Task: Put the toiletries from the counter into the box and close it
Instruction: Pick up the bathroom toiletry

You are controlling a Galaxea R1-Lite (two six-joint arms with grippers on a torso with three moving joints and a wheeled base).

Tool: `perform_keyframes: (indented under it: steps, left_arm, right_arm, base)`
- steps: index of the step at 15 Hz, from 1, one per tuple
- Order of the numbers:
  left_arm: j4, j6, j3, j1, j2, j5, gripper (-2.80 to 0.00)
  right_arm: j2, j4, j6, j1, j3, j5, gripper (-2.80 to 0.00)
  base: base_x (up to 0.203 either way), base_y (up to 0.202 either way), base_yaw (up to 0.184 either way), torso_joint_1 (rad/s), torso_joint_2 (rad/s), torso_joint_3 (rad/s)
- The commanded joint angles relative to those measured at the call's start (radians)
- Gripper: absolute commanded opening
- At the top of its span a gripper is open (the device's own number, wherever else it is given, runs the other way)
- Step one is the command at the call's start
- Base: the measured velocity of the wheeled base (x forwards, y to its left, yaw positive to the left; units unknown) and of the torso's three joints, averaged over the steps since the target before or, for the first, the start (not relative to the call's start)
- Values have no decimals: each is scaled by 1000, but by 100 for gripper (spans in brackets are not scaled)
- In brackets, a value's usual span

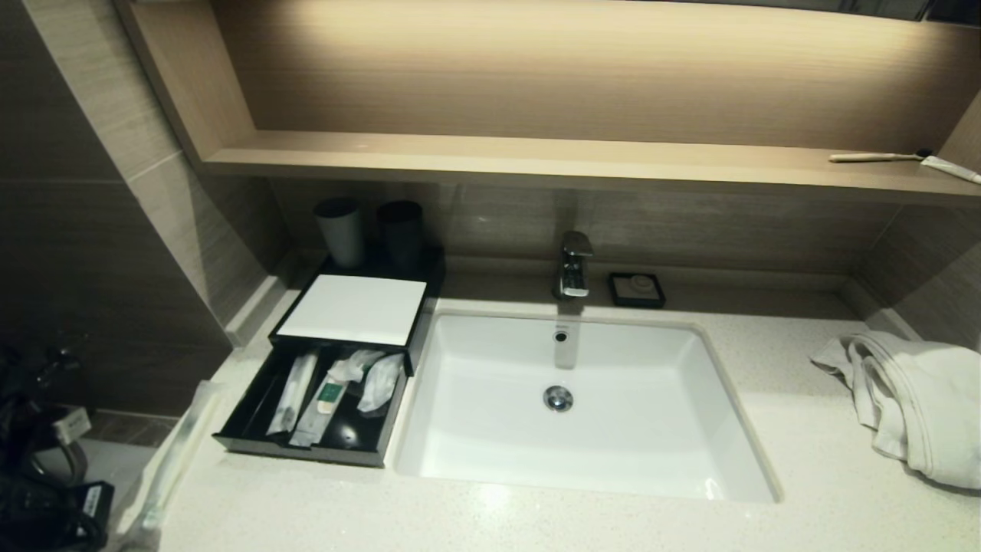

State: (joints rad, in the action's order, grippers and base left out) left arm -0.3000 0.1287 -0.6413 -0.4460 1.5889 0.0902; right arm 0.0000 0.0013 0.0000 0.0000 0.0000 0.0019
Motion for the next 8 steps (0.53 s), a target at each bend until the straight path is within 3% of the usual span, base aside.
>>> perform_keyframes:
  steps: [1,8]
  left_arm:
    - [-1,0,-1,1,10,0,-280]
    - [10,28,-3,16,34,3,-280]
  right_arm:
    - [0,0,0,0,0,0,-280]
    - [0,0,0,0,0,0,-280]
  base:
    - [0,0,0,0,0,0]
    - [0,0,0,0,0,0]
